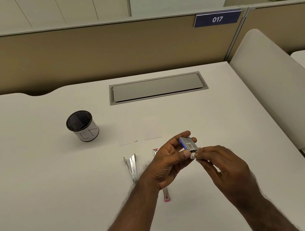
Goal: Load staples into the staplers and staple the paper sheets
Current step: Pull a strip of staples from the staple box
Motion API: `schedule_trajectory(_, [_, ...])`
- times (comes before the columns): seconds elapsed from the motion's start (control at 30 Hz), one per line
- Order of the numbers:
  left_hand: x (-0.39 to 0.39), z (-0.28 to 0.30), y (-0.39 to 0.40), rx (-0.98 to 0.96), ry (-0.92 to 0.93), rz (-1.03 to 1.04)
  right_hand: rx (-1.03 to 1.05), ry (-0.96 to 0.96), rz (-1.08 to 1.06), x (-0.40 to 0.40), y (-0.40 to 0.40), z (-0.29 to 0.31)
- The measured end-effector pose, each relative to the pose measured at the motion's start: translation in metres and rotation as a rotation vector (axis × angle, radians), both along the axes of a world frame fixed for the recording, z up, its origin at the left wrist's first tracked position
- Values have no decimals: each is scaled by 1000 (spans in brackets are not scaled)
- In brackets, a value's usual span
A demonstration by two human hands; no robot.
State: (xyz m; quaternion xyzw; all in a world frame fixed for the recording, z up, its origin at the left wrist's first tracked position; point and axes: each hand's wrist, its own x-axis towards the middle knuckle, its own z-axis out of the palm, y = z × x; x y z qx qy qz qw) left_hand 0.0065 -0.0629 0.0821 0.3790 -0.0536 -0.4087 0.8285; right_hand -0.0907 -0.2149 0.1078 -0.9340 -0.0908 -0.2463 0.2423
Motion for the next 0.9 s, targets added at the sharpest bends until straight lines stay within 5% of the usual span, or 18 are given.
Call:
schedule_trajectory(0.57, [-3, -1, 1, 11, -70, -134, 34, 168, -54, 7, -8, 11])
schedule_trajectory(0.9, [-3, -10, -7, 226, -142, -44, 77, 247, -133, 10, -11, -11])
